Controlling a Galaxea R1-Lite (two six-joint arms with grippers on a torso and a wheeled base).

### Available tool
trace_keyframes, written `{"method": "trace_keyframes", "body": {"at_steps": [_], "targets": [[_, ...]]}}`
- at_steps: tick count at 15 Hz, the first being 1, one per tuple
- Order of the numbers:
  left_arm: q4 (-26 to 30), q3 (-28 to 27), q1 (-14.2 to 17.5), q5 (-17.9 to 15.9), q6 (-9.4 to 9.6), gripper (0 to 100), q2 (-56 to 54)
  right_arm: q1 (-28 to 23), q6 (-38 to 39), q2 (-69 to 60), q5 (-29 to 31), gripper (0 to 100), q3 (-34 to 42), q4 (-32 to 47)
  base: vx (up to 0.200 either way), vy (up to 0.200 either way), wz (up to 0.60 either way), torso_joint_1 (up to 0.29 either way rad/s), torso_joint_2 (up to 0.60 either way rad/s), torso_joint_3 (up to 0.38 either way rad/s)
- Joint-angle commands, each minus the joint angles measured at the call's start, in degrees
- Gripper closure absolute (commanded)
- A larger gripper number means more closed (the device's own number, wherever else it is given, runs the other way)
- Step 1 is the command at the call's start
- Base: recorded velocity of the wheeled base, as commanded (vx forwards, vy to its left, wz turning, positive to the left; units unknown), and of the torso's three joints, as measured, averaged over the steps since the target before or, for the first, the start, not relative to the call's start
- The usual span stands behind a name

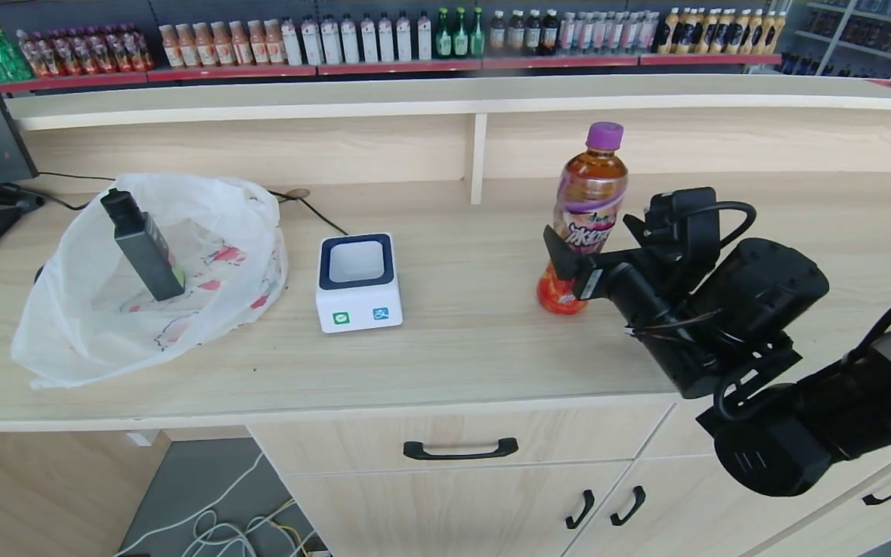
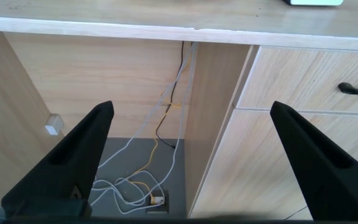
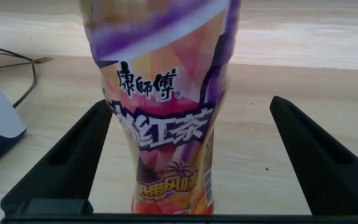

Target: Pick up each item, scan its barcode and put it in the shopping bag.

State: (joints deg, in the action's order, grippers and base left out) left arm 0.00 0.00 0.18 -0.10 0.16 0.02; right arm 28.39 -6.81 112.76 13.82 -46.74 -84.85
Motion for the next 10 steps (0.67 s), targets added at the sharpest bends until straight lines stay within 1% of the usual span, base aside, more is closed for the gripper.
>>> {"method": "trace_keyframes", "body": {"at_steps": [1,4,10], "targets": [[0.00,0.00,-0.01,0.01,0.02,0,-0.02,-0.18,-0.04,0.26,-0.03,0,-3.18,2.14,0.000,0.000,0.00,0.000,0.00,0.000],[0.00,0.00,-0.01,0.01,0.02,0,-0.02,-0.18,0.05,0.26,-0.11,0,-4.77,5.31,0.000,0.000,0.00,0.000,0.00,0.000],[0.00,0.00,-0.01,0.01,0.02,0,-0.02,-0.27,0.31,0.70,-0.11,0,-5.64,5.57,0.000,0.000,0.00,0.000,0.00,0.000]]}}
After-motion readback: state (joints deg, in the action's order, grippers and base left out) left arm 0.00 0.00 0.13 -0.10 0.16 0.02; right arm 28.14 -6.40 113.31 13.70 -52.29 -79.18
